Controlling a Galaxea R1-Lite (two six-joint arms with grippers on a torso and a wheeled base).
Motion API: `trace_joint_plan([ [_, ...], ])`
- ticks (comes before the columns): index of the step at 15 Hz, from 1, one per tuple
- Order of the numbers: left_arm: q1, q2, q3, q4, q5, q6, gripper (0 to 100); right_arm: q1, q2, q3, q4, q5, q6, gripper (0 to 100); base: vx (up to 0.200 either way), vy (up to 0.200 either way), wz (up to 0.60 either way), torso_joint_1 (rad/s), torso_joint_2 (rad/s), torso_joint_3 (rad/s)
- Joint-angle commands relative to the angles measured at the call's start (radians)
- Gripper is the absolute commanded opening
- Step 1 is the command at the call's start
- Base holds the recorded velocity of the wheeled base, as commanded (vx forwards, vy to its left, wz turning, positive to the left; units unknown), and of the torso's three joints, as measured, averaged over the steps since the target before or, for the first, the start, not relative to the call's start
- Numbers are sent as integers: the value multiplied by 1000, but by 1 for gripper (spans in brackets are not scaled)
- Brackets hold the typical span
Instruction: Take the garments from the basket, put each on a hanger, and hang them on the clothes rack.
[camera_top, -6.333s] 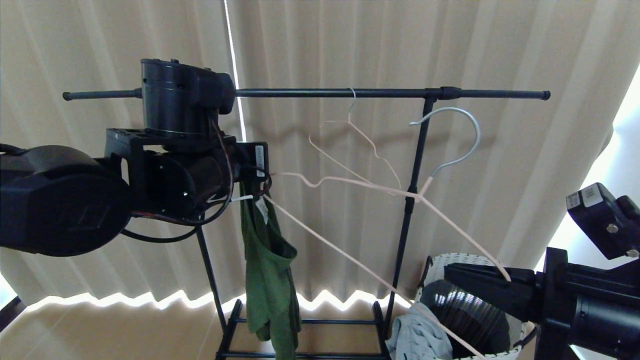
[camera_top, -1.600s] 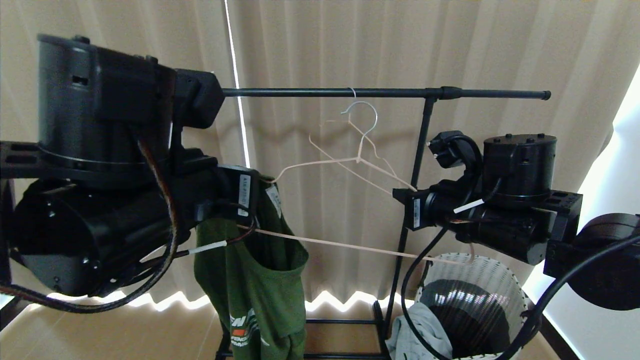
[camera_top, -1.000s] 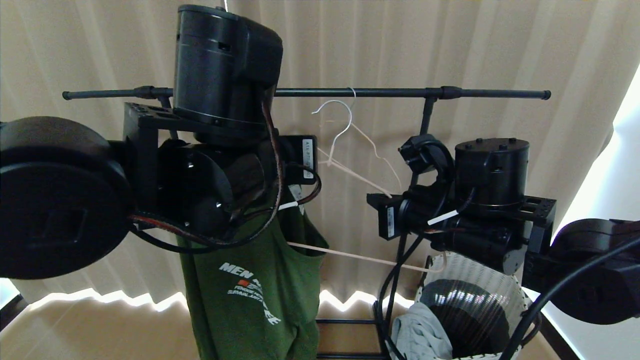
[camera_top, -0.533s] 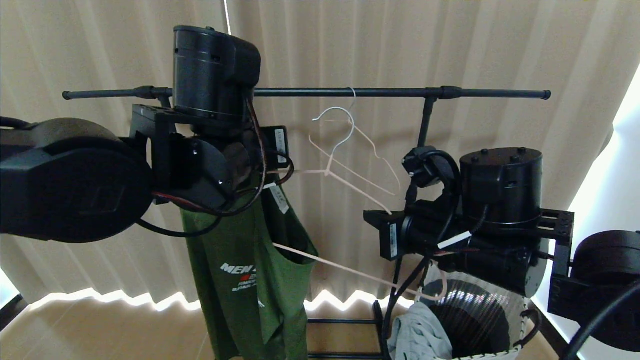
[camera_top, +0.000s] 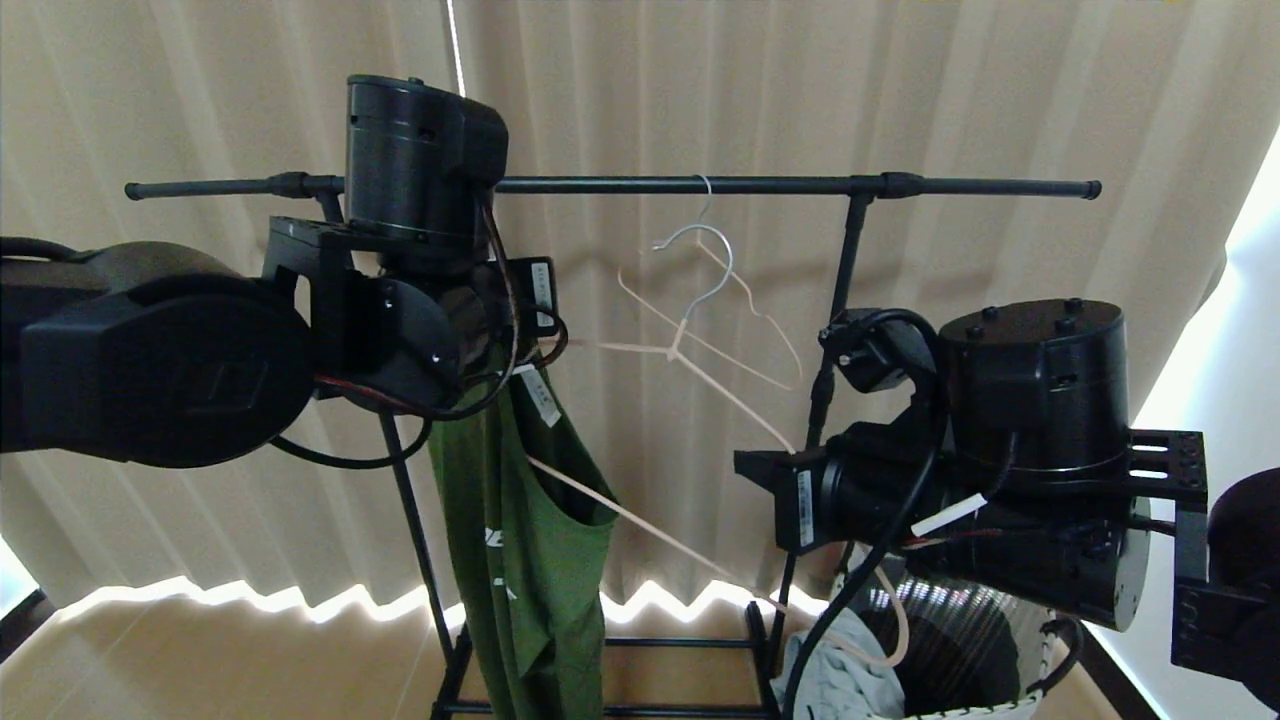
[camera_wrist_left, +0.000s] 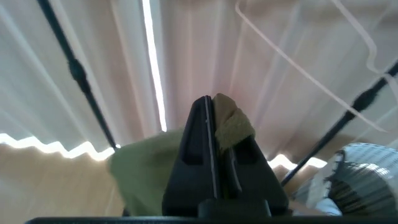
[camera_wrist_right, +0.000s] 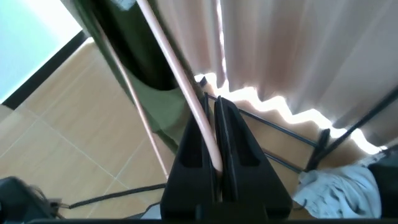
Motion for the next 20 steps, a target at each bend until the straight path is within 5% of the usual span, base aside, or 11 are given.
trace_joint_plan([
  [1,40,-7,4,0,0,11,0,-50,-6,1,7,-3,5,0,0,0,0,0,0,0],
  [6,27,-81,85,3,-1,27,0,-116,11,-24,4,-22,5,0,0,0,0,0,0,0],
  [20,-164,-47,13,-34,-9,-19,0,-67,106,-124,4,-22,4,0,0,0,0,0,0,0],
])
